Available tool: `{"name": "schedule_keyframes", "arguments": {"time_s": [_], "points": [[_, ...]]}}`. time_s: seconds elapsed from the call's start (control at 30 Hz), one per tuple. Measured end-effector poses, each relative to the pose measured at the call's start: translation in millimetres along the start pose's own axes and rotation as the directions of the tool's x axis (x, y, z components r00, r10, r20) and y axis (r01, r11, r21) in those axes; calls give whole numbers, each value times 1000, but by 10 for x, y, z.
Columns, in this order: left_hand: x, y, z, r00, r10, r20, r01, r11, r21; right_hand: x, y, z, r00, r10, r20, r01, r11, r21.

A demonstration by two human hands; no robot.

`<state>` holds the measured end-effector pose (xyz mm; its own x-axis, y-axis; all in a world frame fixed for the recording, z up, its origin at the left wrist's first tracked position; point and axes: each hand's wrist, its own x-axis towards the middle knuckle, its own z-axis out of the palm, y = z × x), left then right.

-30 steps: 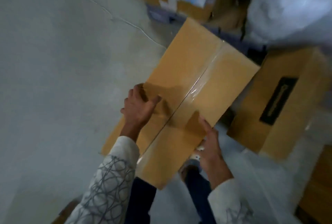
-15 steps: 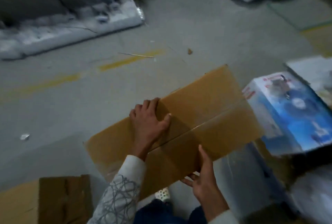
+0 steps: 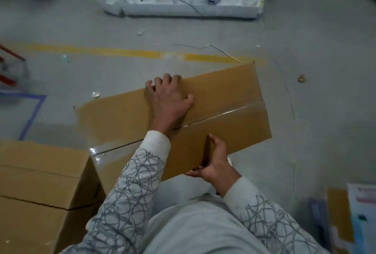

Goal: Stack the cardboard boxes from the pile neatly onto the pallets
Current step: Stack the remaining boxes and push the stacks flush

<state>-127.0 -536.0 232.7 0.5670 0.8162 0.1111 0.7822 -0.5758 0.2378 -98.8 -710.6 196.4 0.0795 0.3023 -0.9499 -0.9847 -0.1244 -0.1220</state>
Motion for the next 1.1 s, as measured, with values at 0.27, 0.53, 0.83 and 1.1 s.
{"name": "schedule_keyframes", "arguments": {"time_s": [0.27,0.53,0.83,1.1], "points": [[896,-544,-343,824,-495,-277,476,869,-137,240,-1008,1343,998,52,38,-32,908,-417],[1561,-1536,-183,631,-729,-265,730,674,-113,916,-1251,2816,986,169,-15,-136,733,-667],[2745,-3318,-436,450,-864,-227,863,486,-137,1449,-926,5145,974,225,-29,-149,539,-829],[3513,-4745,-724,277,-941,-192,921,317,-224,1956,-487,7051,981,186,-51,-114,344,-932]]}}
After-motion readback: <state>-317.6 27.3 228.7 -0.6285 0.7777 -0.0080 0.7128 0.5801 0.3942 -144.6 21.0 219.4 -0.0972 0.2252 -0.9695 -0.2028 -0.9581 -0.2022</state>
